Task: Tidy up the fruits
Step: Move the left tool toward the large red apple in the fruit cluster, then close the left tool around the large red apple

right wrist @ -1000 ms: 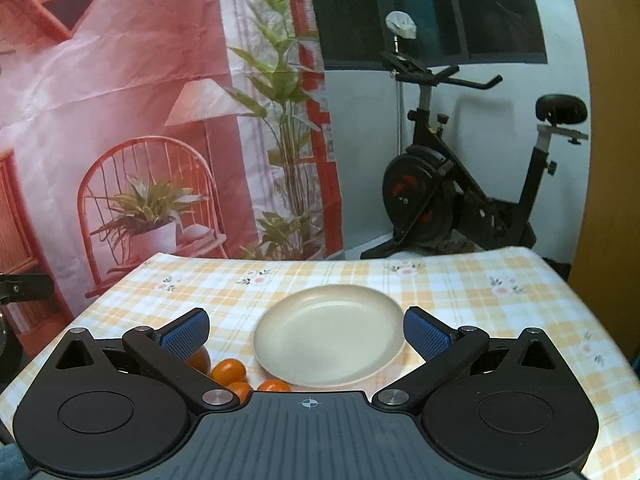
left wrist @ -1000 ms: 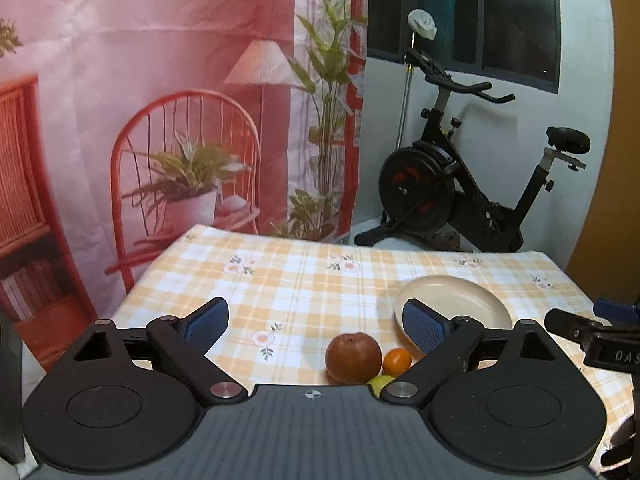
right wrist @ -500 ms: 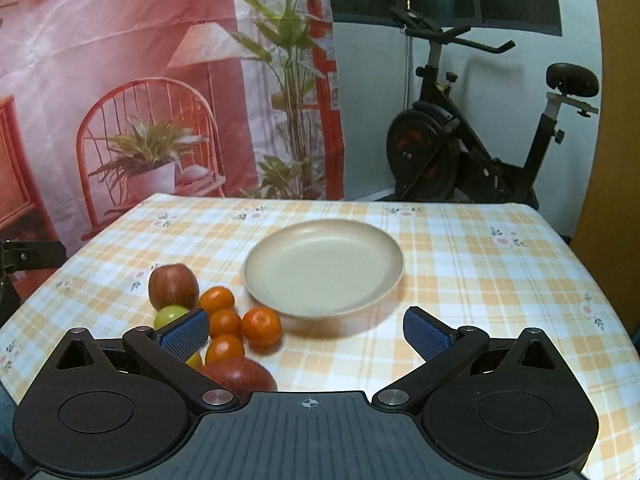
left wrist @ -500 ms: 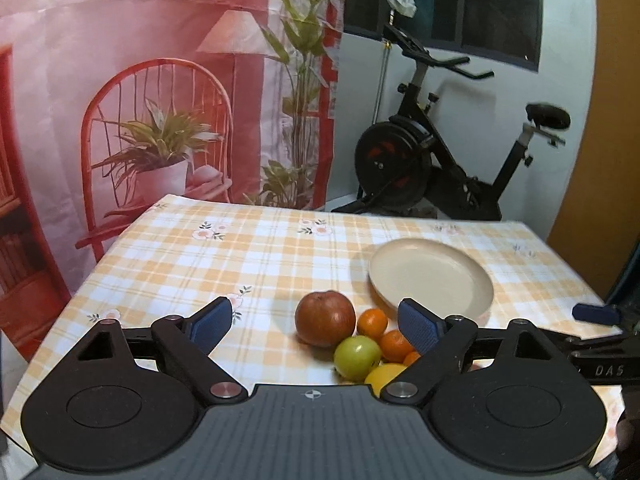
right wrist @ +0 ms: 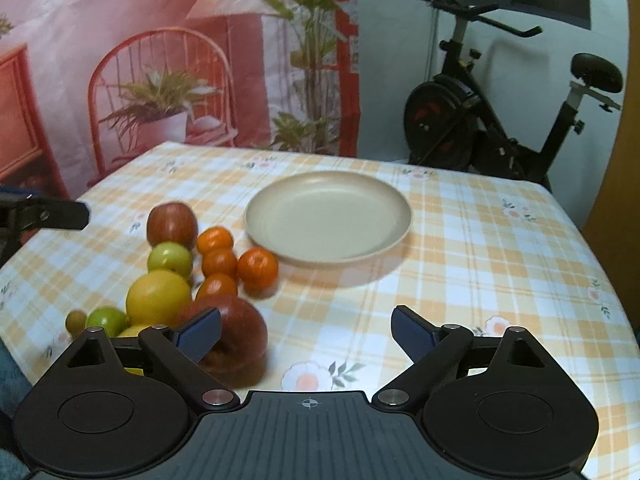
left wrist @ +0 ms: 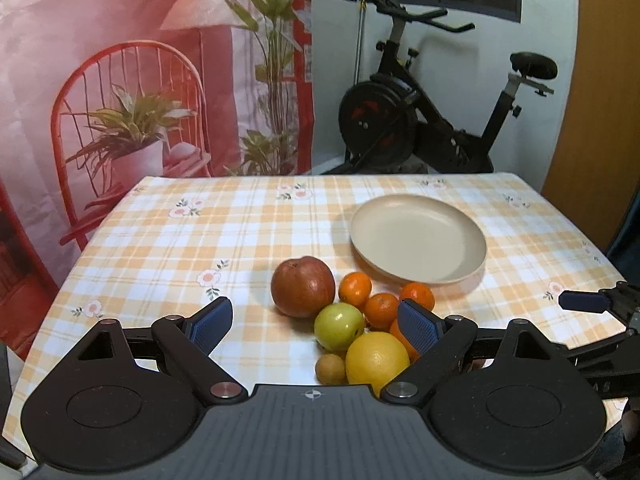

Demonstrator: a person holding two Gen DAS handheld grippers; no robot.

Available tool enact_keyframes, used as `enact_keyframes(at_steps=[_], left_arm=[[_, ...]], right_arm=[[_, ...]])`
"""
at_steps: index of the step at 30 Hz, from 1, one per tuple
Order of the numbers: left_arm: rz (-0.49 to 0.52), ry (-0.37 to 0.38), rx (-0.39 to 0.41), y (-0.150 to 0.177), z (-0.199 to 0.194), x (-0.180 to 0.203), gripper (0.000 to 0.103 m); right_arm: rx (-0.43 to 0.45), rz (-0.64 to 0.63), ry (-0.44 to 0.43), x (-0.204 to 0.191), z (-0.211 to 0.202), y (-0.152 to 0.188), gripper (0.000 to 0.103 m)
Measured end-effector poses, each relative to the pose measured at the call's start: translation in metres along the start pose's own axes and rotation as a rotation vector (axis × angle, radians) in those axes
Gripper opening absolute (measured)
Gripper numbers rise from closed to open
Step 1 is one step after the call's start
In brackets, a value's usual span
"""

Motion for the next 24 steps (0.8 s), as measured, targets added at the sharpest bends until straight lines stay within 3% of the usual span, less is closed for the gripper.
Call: enact_keyframes(at_steps=[5, 11, 17, 24], left_arm=[[0.050, 0.078, -0.008, 0.001, 0.002, 0.017, 0.079], [0.138, 0.177, -0.047, 0.006, 0.018, 0.046, 0.074], [0.186, 0.250, -0.142, 0.014, 0.041, 0.063, 0.054], [0.232, 0.293, -0.182, 0.017, 0.052, 0.075, 0.052]], right_arm=[[-0.021, -0.030, -0.039, 0.001, 0.006, 0.008, 0.090], [-0.040, -0.012, -0.074, 0.006, 0.014, 0.015, 0.090], [-0.064, -0.011, -0.077, 0.009, 0.019, 0.023, 0.088], [-0.086, 0.016, -0.079, 0.016, 0.026, 0.029, 0.088]])
Point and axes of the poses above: each gripper's, at about its wrist camera, not at the fingertips, and z roughly the way its jaws point, x to its right, y to its underside, the point moved 2 cm from there along z, roughly the way its jaws point
